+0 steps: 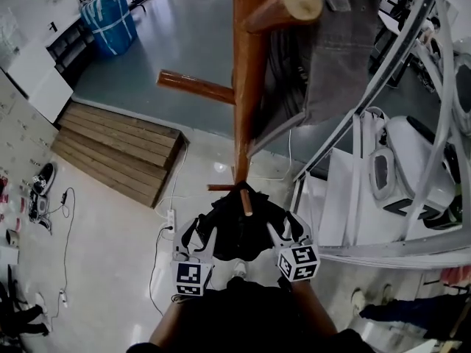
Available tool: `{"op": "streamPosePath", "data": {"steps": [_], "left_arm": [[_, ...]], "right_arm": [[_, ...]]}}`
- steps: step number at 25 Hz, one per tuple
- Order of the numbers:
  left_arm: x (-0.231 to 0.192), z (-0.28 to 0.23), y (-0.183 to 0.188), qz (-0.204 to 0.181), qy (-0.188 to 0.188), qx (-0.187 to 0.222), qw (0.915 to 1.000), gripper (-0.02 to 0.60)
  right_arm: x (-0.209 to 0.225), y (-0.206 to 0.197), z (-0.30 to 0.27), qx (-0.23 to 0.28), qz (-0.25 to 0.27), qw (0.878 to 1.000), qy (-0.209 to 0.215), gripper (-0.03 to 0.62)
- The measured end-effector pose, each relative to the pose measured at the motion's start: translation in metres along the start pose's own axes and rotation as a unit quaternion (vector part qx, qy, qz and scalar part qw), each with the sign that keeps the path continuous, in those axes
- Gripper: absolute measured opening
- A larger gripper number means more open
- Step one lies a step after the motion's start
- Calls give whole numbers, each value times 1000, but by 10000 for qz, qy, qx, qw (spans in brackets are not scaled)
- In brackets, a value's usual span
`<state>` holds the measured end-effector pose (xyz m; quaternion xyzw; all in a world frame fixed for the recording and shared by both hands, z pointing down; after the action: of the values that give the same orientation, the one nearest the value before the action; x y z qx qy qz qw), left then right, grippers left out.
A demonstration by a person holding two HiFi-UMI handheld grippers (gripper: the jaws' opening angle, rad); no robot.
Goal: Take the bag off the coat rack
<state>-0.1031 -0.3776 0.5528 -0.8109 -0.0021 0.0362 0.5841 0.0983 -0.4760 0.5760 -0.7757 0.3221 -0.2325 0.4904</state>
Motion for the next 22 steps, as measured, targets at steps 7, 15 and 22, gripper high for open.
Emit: {"op": "streamPosePath", "data": {"steps": [7, 15, 22], "left_arm": [[-3, -9, -7, 191, -63, -147, 9997, 193], [-4, -15, -12, 199, 6, -171, 9997, 182], [-1, -16, -13, 85, -98, -193, 9997, 154]], "right_arm": [[2, -8, -12, -183, 72, 9997, 151, 230], [5, -11, -19, -185, 7, 9998, 114, 229], [8, -12, -20, -227, 47, 9997, 57, 218]]}}
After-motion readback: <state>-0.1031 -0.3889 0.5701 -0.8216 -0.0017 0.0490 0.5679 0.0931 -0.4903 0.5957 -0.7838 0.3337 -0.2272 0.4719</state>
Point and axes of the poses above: the fingertips, and each gripper's own axes: z backward along the fingers, x to its right, y out of its top, the point moved 3 cm from there along z, backward along the fingers, and after that the axes turned 5 degrees about z, right-handed, at the moved point
